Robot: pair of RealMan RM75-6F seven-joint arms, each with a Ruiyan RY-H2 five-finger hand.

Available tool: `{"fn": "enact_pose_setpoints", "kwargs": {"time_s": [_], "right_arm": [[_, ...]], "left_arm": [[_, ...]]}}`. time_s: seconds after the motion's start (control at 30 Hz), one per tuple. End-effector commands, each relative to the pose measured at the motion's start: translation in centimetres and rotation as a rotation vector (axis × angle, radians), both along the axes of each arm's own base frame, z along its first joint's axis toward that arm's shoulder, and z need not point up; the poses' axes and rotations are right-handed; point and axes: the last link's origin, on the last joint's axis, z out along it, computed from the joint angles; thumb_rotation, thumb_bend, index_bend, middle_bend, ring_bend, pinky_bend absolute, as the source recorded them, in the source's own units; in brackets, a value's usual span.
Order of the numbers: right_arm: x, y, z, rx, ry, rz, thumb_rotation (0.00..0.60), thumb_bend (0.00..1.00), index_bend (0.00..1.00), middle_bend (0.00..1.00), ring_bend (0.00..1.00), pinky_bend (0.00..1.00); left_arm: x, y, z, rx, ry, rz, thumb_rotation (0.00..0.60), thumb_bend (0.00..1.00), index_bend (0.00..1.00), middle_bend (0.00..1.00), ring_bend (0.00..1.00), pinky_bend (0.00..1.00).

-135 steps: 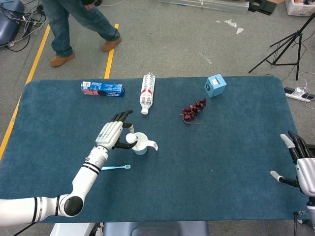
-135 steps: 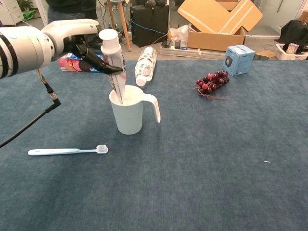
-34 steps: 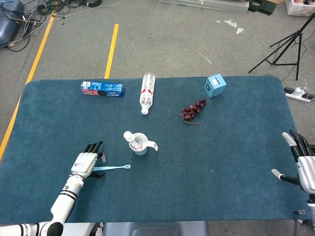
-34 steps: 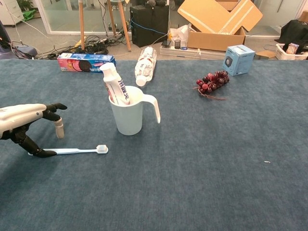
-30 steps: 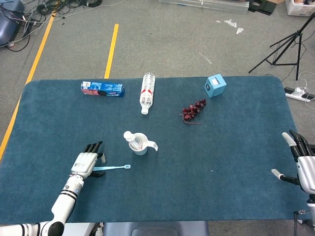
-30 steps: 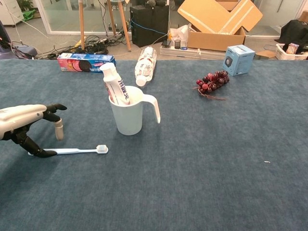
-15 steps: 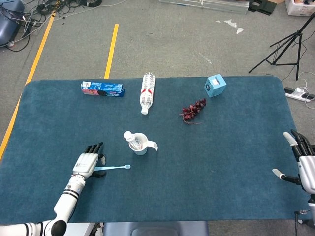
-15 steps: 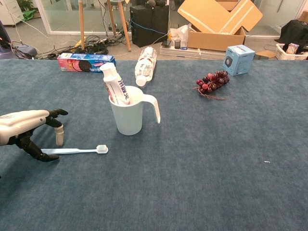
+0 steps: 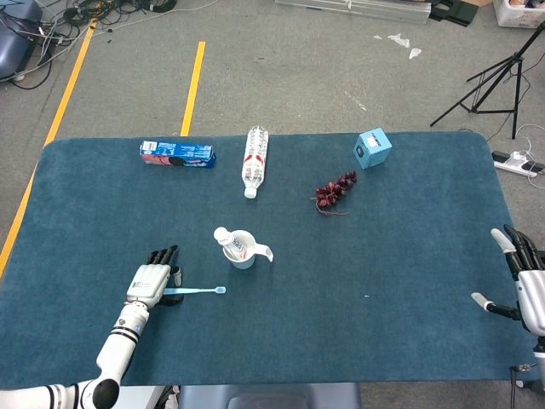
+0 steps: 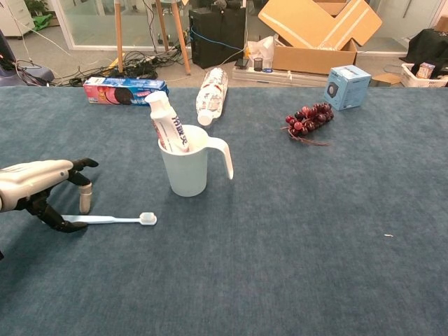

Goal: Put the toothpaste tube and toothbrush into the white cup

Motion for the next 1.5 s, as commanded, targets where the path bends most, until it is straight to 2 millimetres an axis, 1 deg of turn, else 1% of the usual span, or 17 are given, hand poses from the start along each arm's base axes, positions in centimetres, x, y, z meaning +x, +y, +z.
{"fn": "enact_pose_setpoints", "kwargs": {"time_s": [0.03,0.3,0.57,0.77,1.5], "right_arm": [[0.0,0.0,0.0,0.0,0.0,0.0,0.6,0.0,0.07,0.05,0.03,0.42],[0.0,0.0,0.1,-0.003,-0.002,0.001,0.6,0.0,0.07,0.05,0.03,0.42],[0.0,0.1,0.1,-0.004,-0.003,0.002,0.6,0.0,0.07,0.05,0.03,0.42],[0.0,0.1,0.1,-0.004,-0.003,0.002,0.6,0.0,0.07,0.05,0.03,0.42],[0.1,0.1,0.0,-0.002,-0.001,0.002,0.6,0.0,0.07,0.05,0.03,0.42]], "left_arm": [[0.0,0.0,-0.1,-0.003,0.005,0.0,0.6,0.26,0.53,0.0,0.0,0.0],[-0.1,0.1,-0.3,-0.009,0.018,0.001,0.6,0.28,0.54,0.0,0.0,0.0],[-0.2,0.0,-0.5,-0.012,0.023,0.004,0.6,0.35,0.55,0.0,0.0,0.0],[-0.2,-0.2,-0.3,-0.009,0.013,0.006,0.6,0.38,0.57,0.0,0.0,0.0],[0.7,-2.4,1.6,-0.009,-0.058,-0.03,0.6,0.38,0.59,0.0,0.0,0.0]]}}
